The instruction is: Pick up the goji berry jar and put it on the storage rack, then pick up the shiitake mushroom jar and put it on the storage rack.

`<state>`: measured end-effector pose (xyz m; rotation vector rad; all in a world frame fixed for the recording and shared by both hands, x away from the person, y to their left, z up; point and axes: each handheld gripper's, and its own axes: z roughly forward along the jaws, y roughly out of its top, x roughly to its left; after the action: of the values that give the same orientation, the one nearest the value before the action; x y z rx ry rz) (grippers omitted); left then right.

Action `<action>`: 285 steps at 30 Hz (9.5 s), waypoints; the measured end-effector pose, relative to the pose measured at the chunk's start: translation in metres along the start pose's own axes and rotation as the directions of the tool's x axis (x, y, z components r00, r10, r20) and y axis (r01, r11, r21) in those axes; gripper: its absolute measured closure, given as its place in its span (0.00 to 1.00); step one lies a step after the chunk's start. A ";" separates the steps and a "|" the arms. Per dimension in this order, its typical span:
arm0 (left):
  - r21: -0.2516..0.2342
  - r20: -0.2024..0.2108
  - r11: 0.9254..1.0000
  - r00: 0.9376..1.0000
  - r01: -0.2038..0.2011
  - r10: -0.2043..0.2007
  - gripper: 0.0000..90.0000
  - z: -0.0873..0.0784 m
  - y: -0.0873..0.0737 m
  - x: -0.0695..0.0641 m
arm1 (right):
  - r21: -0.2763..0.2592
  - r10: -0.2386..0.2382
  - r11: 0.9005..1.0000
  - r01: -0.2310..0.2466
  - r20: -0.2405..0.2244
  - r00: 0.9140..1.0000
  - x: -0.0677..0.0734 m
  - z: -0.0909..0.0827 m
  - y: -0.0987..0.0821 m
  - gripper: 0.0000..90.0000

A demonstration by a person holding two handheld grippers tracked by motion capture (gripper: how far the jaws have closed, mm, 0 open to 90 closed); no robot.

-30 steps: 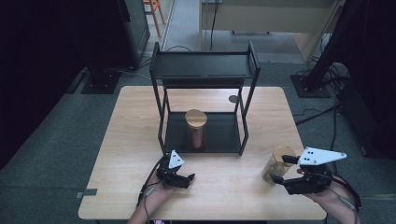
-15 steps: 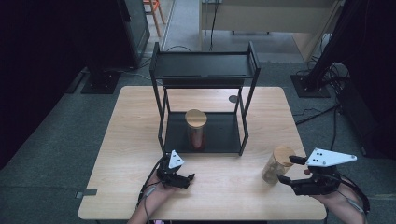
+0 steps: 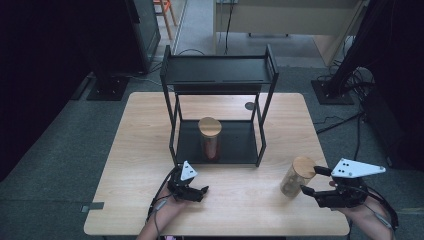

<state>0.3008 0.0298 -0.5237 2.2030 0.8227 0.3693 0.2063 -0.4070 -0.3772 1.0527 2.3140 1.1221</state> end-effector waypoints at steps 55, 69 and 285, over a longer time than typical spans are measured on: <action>0.002 0.000 1.000 1.000 -0.001 0.001 0.12 0.000 0.000 0.000 | 0.035 0.039 0.999 -0.040 0.039 0.998 -0.021 0.031 -0.019 0.22; 0.002 0.000 1.000 1.000 -0.003 0.003 0.12 0.000 0.000 0.000 | 0.048 0.050 0.997 -0.052 0.043 0.998 -0.026 0.047 -0.024 0.22; 0.003 0.000 1.000 1.000 0.001 -0.001 0.12 0.000 0.000 0.000 | -0.004 0.080 0.997 -0.080 0.045 0.996 0.038 0.137 0.040 0.27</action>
<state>0.3004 0.0301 -0.5235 2.2051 0.8251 0.3673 0.2811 -0.2907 -0.4310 1.1671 2.2531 1.1181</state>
